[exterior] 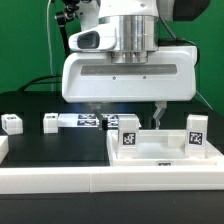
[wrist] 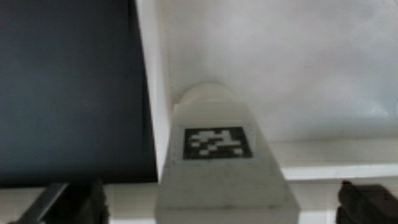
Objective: Assemble square table
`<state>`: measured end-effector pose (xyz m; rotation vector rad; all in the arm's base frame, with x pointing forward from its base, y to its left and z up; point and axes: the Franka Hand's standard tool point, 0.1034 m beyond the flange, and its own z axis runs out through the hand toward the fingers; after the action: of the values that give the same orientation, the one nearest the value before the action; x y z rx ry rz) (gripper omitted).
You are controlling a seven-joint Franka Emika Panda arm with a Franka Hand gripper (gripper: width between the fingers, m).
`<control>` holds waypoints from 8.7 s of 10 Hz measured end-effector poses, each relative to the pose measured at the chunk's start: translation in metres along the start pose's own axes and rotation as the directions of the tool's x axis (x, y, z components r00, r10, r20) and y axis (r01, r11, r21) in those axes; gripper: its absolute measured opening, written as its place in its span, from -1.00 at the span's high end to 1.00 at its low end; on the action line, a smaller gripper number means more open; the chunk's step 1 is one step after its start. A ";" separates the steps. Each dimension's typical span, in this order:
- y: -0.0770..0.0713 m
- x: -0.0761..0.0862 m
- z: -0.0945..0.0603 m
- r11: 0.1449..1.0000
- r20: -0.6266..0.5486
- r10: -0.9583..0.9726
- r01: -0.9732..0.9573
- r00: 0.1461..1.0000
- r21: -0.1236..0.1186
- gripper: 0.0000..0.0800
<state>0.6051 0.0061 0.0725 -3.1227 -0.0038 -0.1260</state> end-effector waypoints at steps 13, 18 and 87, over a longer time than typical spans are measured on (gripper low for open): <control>0.020 -0.006 0.000 0.797 -0.015 0.604 -0.604 0.797 -0.023 0.26; 0.019 -0.007 -0.002 0.764 -0.012 0.645 -0.645 0.764 -0.023 -0.44; -0.024 -0.119 0.046 0.062 -0.008 0.998 -0.991 0.063 -0.119 0.83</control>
Offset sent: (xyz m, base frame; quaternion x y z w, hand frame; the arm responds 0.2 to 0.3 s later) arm 0.0000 0.0000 0.0000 0.0000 0.0000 0.0000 1.0000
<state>0.4902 0.0308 0.0179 -2.3109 2.1642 0.0444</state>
